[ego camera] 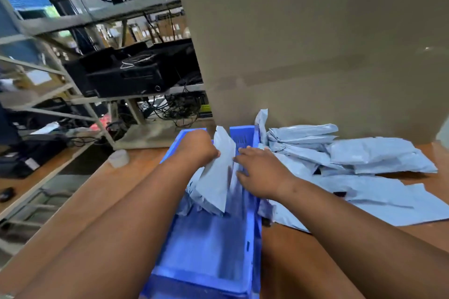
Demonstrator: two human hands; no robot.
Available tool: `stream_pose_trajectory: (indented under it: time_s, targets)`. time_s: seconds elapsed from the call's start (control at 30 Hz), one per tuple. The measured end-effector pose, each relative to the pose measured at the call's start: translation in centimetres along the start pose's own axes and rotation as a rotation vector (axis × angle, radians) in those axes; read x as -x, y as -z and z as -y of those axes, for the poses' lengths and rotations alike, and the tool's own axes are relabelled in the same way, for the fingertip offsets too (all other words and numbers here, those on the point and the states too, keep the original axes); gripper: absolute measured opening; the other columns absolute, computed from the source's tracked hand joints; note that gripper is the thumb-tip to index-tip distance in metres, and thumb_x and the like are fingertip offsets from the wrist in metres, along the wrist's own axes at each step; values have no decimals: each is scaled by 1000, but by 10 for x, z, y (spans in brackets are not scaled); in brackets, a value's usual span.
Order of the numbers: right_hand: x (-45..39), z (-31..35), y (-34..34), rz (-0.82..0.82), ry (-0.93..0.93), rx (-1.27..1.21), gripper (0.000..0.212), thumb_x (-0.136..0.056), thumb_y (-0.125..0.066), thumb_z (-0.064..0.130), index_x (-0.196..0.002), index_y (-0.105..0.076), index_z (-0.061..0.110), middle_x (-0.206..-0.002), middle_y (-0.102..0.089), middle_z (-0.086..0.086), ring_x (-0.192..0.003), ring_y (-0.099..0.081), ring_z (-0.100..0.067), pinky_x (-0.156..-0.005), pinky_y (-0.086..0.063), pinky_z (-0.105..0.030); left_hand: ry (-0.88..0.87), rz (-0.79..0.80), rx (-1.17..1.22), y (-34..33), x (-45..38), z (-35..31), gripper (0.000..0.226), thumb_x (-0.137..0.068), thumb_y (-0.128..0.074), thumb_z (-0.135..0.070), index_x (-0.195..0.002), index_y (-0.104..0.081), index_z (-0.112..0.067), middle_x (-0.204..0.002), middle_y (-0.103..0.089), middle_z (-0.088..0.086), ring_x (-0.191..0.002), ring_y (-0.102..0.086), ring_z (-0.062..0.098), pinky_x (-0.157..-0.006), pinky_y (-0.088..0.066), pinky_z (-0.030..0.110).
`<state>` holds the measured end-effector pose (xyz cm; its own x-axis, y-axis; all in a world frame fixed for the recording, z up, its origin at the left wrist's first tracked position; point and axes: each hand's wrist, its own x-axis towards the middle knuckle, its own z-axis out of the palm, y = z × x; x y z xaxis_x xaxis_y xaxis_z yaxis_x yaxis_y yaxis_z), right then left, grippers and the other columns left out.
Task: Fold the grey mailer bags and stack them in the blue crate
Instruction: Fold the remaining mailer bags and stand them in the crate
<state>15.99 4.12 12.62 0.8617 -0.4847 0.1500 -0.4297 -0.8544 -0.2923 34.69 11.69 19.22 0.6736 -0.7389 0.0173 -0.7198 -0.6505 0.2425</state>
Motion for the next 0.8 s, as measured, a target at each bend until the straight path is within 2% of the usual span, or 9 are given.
stream_pose_trajectory:
  time_s: [0.07, 0.13, 0.2, 0.27, 0.37, 0.43, 0.6, 0.67, 0.8]
  targets:
    - [-6, 2, -14, 70, -85, 1, 44, -97, -40, 40, -130, -64, 27, -138, -56, 4, -142, -44, -23, -120, -27, -59, 25, 58, 32, -31, -17, 8, 20, -78, -76, -31, -81, -63, -16, -79, -73, 4, -77, -73, 26, -62, -51, 30]
    - [-7, 2, -27, 141, -144, 8, 39, -101, -43, 38, -132, -65, 29, -155, -45, 4, -159, -20, -22, -124, -13, -66, 40, 98, 24, -59, -32, 11, 14, -75, -71, -27, -81, -64, -16, -86, -76, 7, -85, -75, 28, -64, -54, 30]
    - [-4, 4, -35, 165, -168, -9, 39, -105, -41, 37, -135, -65, 31, -167, -30, 4, -164, 2, -20, -126, -7, -67, 37, 131, 34, -84, -43, 10, 11, -76, -70, -23, -82, -64, -15, -91, -75, 9, -92, -75, 29, -69, -57, 33]
    - [-3, 7, -35, 164, -184, -33, 41, -107, -39, 36, -140, -64, 33, -172, -21, 3, -164, 8, -21, -128, -7, -64, 3, 140, 51, -107, -53, 7, 16, -83, -63, -24, -95, -67, -14, -109, -74, 10, -107, -71, 32, -88, -58, 38]
    - [-4, 7, -35, 179, -190, -31, 44, -106, -40, 34, -145, -61, 37, -176, -13, 2, -163, 12, -23, -129, -9, -63, 37, 136, 125, -129, -62, 3, 40, -100, -45, -30, -124, -70, -10, -134, -68, 13, -131, -60, 34, -114, -45, 44]
    - [-5, 7, -36, 182, -212, -28, 44, -105, -41, 35, -145, -60, 39, -177, -10, 2, -163, 14, -23, -129, -10, -61, 65, 153, 117, -137, -68, 1, 43, -103, -42, -31, -130, -68, -11, -138, -67, 13, -132, -60, 33, -111, -46, 42]
    - [-7, 6, -39, 184, -245, -53, 50, -98, -37, 42, -142, -60, 45, -178, -10, 1, -164, 2, -32, -130, -10, -58, 42, 239, 0, -147, -68, -9, 43, -88, -71, -27, -129, -71, -15, -135, -68, 8, -124, -67, 29, -95, -54, 37]
    - [-7, 8, -39, 187, -247, -47, 54, -95, -34, 44, -143, -59, 47, -178, -11, -2, -162, -10, -36, -130, -12, -56, 25, 230, -17, -150, -65, -14, 34, -95, -65, -26, -126, -72, -14, -133, -69, 10, -122, -67, 31, -96, -54, 39]
    - [-6, 11, -37, 205, -253, 0, 48, -102, -38, 41, -145, -59, 47, -178, -8, 1, -163, -5, -35, -130, -9, -58, 8, 160, -61, -152, -65, -14, 33, -104, -54, -25, -129, -70, -13, -133, -69, 10, -123, -66, 33, -103, -55, 44]
